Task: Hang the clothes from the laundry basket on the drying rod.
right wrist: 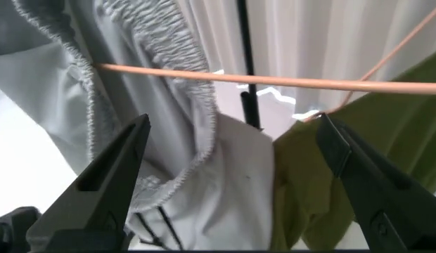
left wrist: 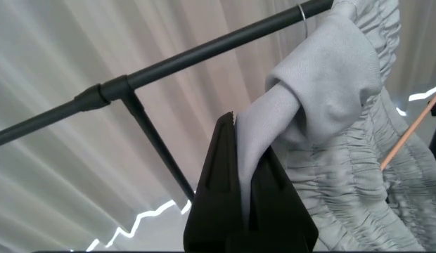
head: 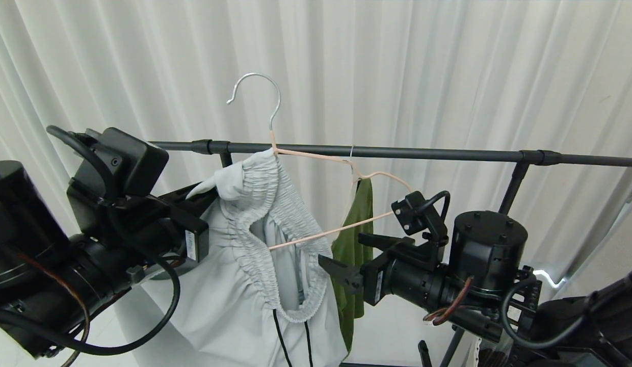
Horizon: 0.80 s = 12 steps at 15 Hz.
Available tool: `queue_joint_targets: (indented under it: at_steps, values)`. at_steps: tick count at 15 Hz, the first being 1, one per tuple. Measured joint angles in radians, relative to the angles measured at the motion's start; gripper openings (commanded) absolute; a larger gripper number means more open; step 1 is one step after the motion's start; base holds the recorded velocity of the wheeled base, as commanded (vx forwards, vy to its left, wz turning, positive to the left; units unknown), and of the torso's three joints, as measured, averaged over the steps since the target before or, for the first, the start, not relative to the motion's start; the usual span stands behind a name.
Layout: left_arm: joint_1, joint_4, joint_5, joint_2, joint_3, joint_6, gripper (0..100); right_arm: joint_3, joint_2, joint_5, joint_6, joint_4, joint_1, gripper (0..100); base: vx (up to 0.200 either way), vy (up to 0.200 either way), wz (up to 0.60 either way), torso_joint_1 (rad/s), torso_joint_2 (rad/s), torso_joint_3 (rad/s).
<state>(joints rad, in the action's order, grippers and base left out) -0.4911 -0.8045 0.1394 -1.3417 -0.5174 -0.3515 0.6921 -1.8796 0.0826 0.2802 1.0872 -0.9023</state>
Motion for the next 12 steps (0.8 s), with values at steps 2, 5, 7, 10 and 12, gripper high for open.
queue_joint_targets:
  at_steps: [2,5,7,10,12]
  values:
    - [0.0,-0.019,0.0,-0.001,0.0,-0.001,0,0.02,-0.027,-0.031,0.001,0.0,-0.008,100,0.0,0.0,0.0,0.0,0.0,0.0]
    - [0.0,-0.033,0.0,-0.001,0.002,-0.007,0,0.053,-0.079,-0.05,0.004,0.0,-0.025,100,0.0,0.0,0.0,0.0,0.0,0.0]
    - [-0.001,-0.033,0.0,0.001,0.005,-0.009,0,0.063,-0.098,-0.053,0.007,0.0,-0.026,100,0.0,0.0,0.0,0.0,0.0,0.0]
    - [-0.001,-0.033,0.0,0.008,0.003,-0.005,0,0.066,-0.11,-0.057,0.007,0.0,-0.027,0,0.0,0.0,0.0,0.0,0.0,0.0]
    - [-0.002,-0.033,0.0,0.015,0.002,-0.005,0,0.065,-0.115,-0.058,0.008,0.0,-0.027,0,0.0,0.0,0.0,0.0,0.0,0.0]
